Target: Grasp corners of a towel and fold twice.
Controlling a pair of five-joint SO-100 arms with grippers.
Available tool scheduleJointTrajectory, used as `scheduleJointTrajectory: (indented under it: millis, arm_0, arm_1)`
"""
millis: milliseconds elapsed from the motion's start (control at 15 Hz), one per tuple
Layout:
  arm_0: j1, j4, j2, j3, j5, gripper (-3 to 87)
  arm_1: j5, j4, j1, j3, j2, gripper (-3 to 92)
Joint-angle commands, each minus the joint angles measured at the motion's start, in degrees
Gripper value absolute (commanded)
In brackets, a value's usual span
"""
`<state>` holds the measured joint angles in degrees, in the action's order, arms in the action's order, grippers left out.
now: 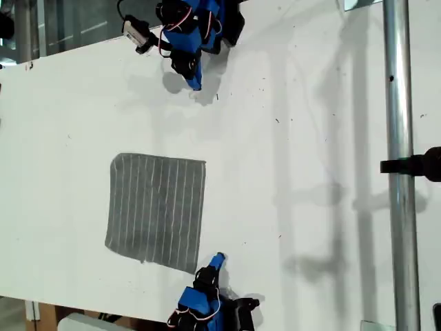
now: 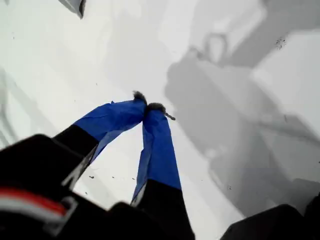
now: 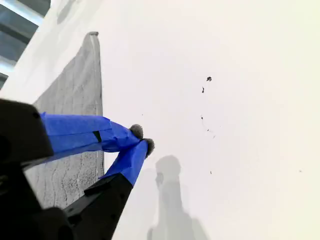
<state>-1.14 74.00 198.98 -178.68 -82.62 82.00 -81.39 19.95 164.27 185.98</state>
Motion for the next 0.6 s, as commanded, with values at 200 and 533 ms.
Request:
scheduleJointTrajectory:
  millis: [200,533]
  arm_0:
    - [1.6,0.1,0.2,-0.1,-1.5,-2.7]
    - [2.1,0.1,0.2,-0.1,-2.9,-2.7]
  arm_1:
    - [-17.0,8.3,2.9,-30.1,-37.2,-0.3]
    - [-31.7,7.6,5.4,-65.5,-70.6,-0.3]
